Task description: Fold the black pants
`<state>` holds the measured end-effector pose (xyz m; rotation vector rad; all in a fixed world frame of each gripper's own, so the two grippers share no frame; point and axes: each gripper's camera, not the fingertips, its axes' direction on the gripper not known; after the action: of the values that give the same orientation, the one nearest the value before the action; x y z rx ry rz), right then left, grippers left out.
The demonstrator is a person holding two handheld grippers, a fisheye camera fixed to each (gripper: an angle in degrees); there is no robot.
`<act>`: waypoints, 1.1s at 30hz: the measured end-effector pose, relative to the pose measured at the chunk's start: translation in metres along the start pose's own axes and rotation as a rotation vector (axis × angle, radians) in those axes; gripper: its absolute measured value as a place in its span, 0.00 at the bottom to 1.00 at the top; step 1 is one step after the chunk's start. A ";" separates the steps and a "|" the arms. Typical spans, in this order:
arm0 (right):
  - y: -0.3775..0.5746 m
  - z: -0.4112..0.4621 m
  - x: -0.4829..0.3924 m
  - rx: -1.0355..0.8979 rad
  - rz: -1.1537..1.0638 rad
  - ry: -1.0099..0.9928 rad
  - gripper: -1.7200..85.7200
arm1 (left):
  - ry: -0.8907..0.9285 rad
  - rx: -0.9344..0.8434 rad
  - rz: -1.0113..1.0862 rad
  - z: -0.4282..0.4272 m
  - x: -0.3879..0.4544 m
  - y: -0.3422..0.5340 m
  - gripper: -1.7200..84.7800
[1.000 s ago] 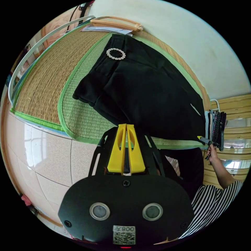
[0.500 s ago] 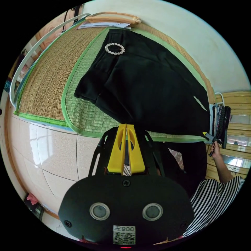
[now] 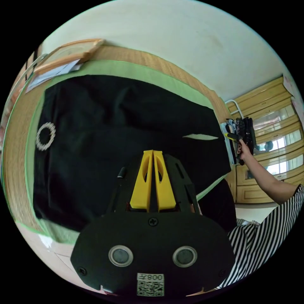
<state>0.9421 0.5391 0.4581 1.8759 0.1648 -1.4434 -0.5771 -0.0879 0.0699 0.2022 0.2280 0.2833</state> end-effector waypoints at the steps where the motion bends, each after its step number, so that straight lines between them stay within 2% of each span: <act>1: -0.013 0.008 0.004 -0.011 -0.002 0.031 0.02 | 0.009 -0.009 0.025 0.014 0.009 -0.019 0.02; 6: -0.050 0.047 0.022 -0.095 -0.013 0.144 0.02 | -0.019 -0.090 0.086 0.068 0.031 -0.078 0.02; 9: -0.066 0.048 0.034 -0.065 -0.016 0.112 0.02 | -0.079 -0.161 0.113 0.096 0.036 -0.100 0.02; 15: -0.088 0.044 0.063 -0.032 0.038 0.029 0.02 | -0.064 -0.142 0.096 0.108 0.036 -0.119 0.02; 20: -0.038 0.006 0.074 0.073 0.019 -0.071 0.02 | 0.030 -0.068 0.133 0.085 0.041 -0.094 0.02; 24: 0.055 0.004 0.071 0.031 -0.032 -0.083 0.02 | 0.022 -0.094 0.127 0.074 0.038 -0.054 0.02; 27: 0.104 0.020 0.079 0.003 0.009 -0.051 0.02 | -0.016 -0.119 0.069 0.069 0.025 -0.024 0.02; 29: 0.113 0.039 0.086 -0.041 0.040 0.002 0.02 | -0.031 -0.152 0.013 0.073 0.013 -0.013 0.02; 33: 0.101 0.051 0.089 -0.045 0.053 -0.046 0.02 | -0.007 -0.148 -0.013 0.076 0.006 -0.013 0.02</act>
<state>0.9865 0.4064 0.4239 1.7965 0.1235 -1.4341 -0.5495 -0.1111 0.1388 0.0550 0.2006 0.2851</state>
